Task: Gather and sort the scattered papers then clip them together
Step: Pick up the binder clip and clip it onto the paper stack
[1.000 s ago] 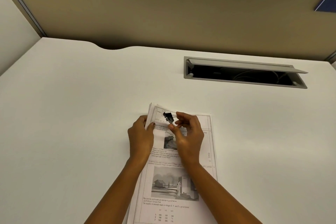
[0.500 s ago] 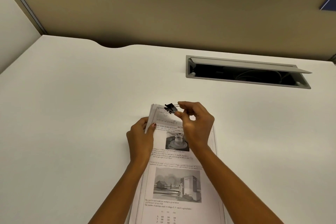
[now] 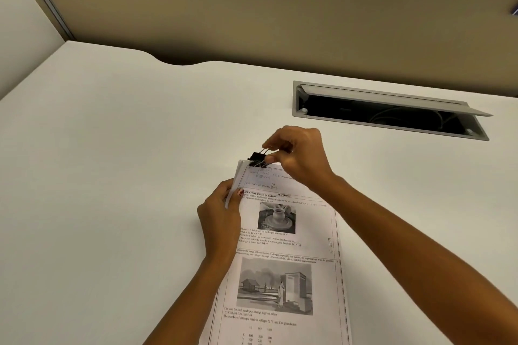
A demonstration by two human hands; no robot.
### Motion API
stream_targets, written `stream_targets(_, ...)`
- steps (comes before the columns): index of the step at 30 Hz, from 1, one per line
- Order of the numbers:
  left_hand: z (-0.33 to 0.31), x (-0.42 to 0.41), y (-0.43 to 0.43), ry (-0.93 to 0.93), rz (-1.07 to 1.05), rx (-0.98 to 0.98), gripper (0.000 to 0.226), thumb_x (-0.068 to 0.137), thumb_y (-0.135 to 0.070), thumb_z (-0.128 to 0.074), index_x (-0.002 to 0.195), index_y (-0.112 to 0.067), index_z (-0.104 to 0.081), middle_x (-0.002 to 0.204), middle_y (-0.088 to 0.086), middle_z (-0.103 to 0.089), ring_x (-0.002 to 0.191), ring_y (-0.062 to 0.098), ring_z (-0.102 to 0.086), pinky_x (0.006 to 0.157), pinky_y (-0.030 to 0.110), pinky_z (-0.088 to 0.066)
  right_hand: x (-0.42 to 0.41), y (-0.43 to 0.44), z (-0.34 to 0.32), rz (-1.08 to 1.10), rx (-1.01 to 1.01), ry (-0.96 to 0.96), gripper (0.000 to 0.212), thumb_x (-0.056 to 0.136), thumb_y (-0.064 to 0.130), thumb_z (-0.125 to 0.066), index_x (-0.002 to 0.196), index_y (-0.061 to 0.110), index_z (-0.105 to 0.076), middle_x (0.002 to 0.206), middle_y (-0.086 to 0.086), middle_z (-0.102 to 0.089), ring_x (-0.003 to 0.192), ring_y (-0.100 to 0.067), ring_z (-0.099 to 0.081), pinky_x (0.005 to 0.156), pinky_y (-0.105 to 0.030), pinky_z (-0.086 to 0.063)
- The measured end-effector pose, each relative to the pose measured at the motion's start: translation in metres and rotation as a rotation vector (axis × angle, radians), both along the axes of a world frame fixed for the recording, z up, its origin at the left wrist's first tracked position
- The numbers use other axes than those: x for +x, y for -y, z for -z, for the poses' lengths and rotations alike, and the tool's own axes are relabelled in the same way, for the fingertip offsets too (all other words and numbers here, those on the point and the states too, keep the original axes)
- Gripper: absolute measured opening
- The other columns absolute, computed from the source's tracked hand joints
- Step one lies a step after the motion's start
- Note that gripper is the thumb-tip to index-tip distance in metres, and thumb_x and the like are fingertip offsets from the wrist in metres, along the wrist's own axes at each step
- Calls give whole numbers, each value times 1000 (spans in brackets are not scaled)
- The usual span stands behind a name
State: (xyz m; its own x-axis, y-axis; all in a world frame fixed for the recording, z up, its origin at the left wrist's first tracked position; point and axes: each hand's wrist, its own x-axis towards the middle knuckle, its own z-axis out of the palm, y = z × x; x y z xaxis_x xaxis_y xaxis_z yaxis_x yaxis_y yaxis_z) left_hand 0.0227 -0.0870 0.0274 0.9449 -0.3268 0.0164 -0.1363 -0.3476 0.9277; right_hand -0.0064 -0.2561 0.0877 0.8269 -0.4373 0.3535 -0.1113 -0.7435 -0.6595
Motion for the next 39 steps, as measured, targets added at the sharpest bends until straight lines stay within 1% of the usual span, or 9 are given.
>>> stream_targets(3,1,0,0,12,-1,-12,24,88,-21,-59,111,-14,-65,97,-7,-65,78,13,-65,72,23,-56,7,0,-6,-79,-35,-109,17,65,-4,-79,79,6,-75,71,-8,-73,61,-9,-65,59,-18,-54)
stream_targets(8,3,1,-1,41,3,-27,25,88,-20,-60,111,-12,-65,97,-9,-64,80,9,-64,72,9,-51,17,0,-13,-142,-7,-186,16,68,-8,-75,79,3,-74,72,-6,-73,54,9,-58,57,-5,-48)
stream_targets(11,4,0,-1,54,3,-42,25,87,-19,-60,111,-10,-66,96,-10,-63,78,6,-62,70,1,-46,22,1,-17,-188,20,-256,20,64,-6,-79,80,4,-74,71,-8,-73,57,4,-63,55,-7,-49)
stream_targets(18,5,1,-1,55,-9,-45,27,87,-21,-60,112,-10,-65,99,-3,-68,83,13,-65,78,24,-55,24,4,-19,-231,74,-362,32,68,13,-82,99,12,-73,88,-2,-73,66,2,-58,61,-5,-45)
stream_targets(21,4,1,-1,38,-6,-46,26,88,-21,-59,112,-11,-65,98,-2,-68,83,14,-66,76,25,-56,15,4,-14,-234,50,-364,49,73,26,-80,119,19,-64,108,1,-70,86,-3,-58,72,-6,-45)
stream_targets(27,4,3,-3,-13,1,-51,26,89,-19,-58,113,-10,-64,101,1,-69,85,16,-66,74,26,-57,-25,-9,4,127,130,-13,46,82,28,-71,125,20,-57,123,10,-59,113,-12,-53,97,-26,-42)
stream_targets(31,-1,6,-5,-72,-15,-85,23,88,-14,-60,110,-9,-64,97,-3,-67,84,9,-63,67,4,-46,-61,-24,24,423,226,135,48,86,18,-66,130,21,-48,127,16,-48,122,-10,-46,103,-26,-36)
stream_targets(35,-8,10,-11,-135,-38,-167,18,88,-10,-60,104,-14,-65,97,-3,-70,86,4,-65,74,11,-52,-96,-40,37,567,441,206,50,85,17,-68,128,20,-43,126,6,-53,110,-12,-55,91,-29,-52)
stream_targets(39,-21,13,-15,-129,-20,-225,19,87,-8,-59,105,-14,-65,99,1,-71,90,9,-68,82,29,-55,-123,-50,40,561,664,136,45,87,27,-64,126,25,-41,120,6,-54,100,-11,-58,76,-21,-50)
